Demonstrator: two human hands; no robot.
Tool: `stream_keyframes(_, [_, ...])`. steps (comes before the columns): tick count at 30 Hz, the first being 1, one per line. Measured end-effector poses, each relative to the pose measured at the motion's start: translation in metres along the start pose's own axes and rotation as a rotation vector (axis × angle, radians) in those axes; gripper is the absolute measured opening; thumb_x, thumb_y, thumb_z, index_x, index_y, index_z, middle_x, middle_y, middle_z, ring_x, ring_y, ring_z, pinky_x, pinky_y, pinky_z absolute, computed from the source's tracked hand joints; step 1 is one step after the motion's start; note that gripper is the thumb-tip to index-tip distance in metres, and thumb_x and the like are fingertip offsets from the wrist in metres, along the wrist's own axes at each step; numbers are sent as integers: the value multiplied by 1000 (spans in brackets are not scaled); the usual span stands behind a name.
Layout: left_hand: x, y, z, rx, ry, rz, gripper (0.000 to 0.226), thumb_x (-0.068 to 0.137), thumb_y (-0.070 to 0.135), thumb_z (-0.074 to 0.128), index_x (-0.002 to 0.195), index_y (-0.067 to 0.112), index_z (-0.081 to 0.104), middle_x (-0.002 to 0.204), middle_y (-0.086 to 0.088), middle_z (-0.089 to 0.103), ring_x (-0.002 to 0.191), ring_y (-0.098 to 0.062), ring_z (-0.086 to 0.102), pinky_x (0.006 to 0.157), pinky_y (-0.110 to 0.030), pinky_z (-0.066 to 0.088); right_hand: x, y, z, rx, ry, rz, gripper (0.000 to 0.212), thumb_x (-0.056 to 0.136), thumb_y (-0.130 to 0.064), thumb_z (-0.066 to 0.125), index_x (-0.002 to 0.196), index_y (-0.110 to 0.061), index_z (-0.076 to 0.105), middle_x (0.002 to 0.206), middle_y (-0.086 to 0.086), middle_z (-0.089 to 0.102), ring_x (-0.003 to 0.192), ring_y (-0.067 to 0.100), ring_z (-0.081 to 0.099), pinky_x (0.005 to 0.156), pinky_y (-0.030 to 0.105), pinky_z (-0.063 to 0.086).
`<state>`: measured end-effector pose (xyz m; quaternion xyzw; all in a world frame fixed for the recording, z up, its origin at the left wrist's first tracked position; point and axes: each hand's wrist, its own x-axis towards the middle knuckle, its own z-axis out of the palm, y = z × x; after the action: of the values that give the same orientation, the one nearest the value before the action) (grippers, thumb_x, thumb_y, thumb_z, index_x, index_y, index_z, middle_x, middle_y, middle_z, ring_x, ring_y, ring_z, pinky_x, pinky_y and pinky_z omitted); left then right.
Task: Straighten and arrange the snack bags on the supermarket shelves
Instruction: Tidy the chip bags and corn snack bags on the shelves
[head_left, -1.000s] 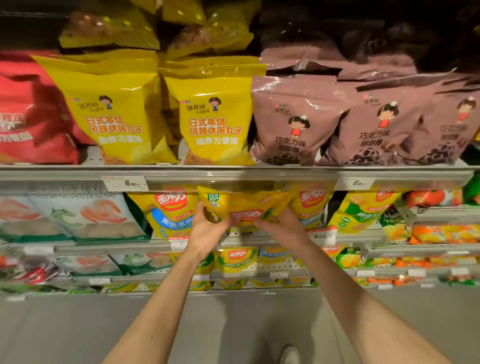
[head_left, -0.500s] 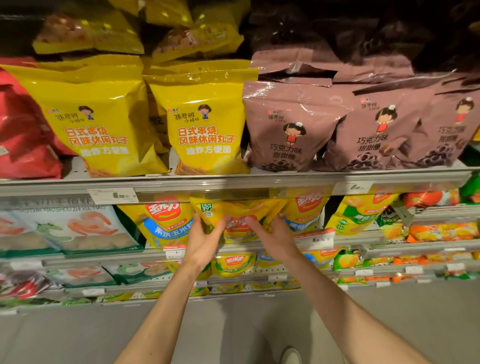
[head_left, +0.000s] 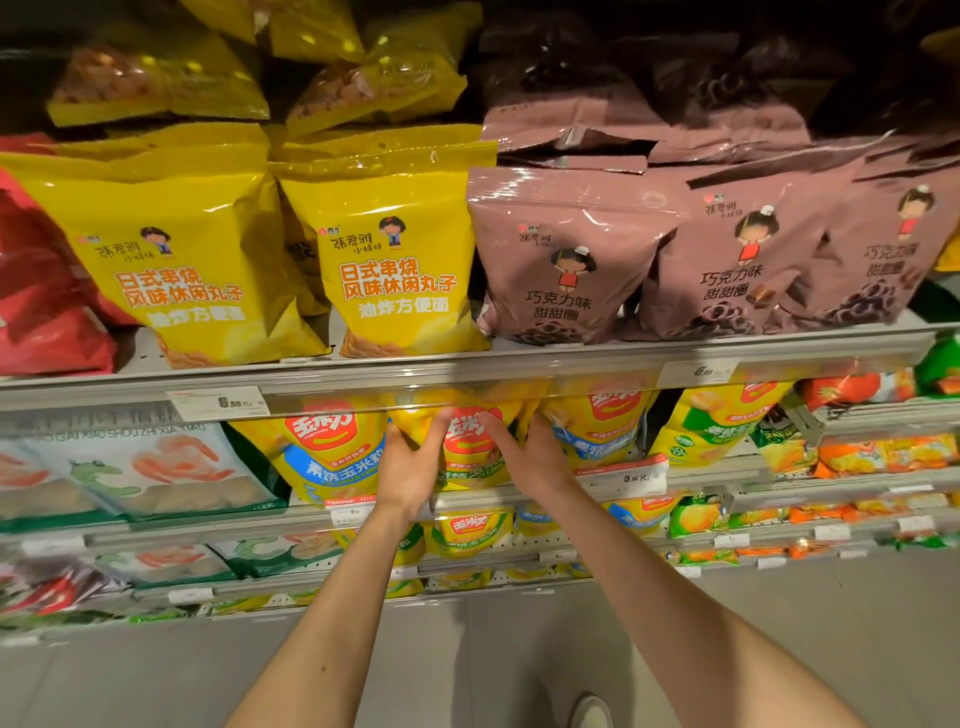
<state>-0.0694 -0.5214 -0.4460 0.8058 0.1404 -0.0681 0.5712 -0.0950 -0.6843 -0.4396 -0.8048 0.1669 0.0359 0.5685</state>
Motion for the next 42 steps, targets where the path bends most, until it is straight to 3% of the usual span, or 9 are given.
stream_keyframes(3, [4, 4, -2, 10, -7, -31, 90, 83, 77, 60, 142, 12, 42, 126, -12, 67, 118, -34, 63, 103, -49, 51, 2, -6, -5, 23, 9, 22, 46, 86, -71, 60, 117, -38, 52, 106, -23, 61, 117, 17, 58, 78, 16, 40])
stream_keyframes(6, [3, 4, -5, 4, -10, -20, 99, 79, 80, 63, 150, 17, 35, 136, -6, 62, 126, -32, 58, 105, -47, 48, 3, -2, -10, 38, -1, 40, 78, 75, -80, 63, 131, -26, 54, 132, -9, 64, 126, 19, 56, 101, 31, 47])
stream_keyframes(10, [-2, -1, -13, 2, 64, 3, 99, 65, 89, 65, 133, 22, 44, 117, 4, 67, 109, -24, 64, 91, -40, 48, 1, 3, -13, 74, 2, 20, 100, 52, -96, 61, 121, -24, 65, 126, -8, 70, 123, 14, 61, 107, 43, 47])
stream_keyframes(16, [-7, -7, -22, -41, 69, 110, 60, 78, 74, 70, 102, 25, 48, 80, 5, 55, 70, -12, 56, 65, -34, 46, 5, 6, -19, 61, -19, 4, 46, 88, -58, 68, 116, -22, 71, 121, -7, 73, 118, 12, 64, 106, 38, 49])
stream_keyframes(20, [-8, -11, -29, -36, 76, 128, 41, 91, 56, 69, 115, 29, 51, 86, 20, 60, 93, -5, 60, 76, -28, 43, -1, 8, -26, 91, 20, -10, 27, 96, -36, 68, 117, -20, 71, 119, -4, 72, 109, 11, 67, 83, 15, 49])
stream_keyframes(26, [-12, -14, -38, -129, 44, 137, 37, 95, 36, 71, 125, 24, 52, 111, -2, 68, 107, -28, 65, 90, -46, 55, -15, 11, -34, 177, 95, 59, 30, 96, -28, 69, 123, -15, 62, 109, -5, 67, 113, 22, 64, 103, 45, 52])
stream_keyframes(31, [-13, -16, -41, -138, 33, 130, 45, 91, 39, 76, 128, 25, 54, 114, -5, 68, 111, -25, 66, 97, -51, 56, -25, 29, -53, 135, 158, 20, 11, 97, -23, 68, 108, -23, 65, 104, 0, 72, 102, 28, 70, 95, 49, 56])
stream_keyframes(37, [-11, -13, -21, -87, 80, 138, 32, 91, 30, 76, 104, 39, 49, 94, 12, 65, 88, 7, 63, 71, -10, 45, -23, 54, -89, 22, 308, -19, 6, 98, -21, 64, 102, -19, 69, 102, 0, 70, 83, 4, 66, 69, 17, 49])
stream_keyframes(42, [-15, -3, -4, -94, 128, 120, 44, 92, 32, 76, 121, 15, 47, 94, 1, 64, 86, -8, 60, 78, -28, 49, -14, 74, -144, -86, 426, -15, 17, 97, -20, 66, 94, -5, 73, 84, 0, 70, 82, 24, 66, 61, 24, 40])
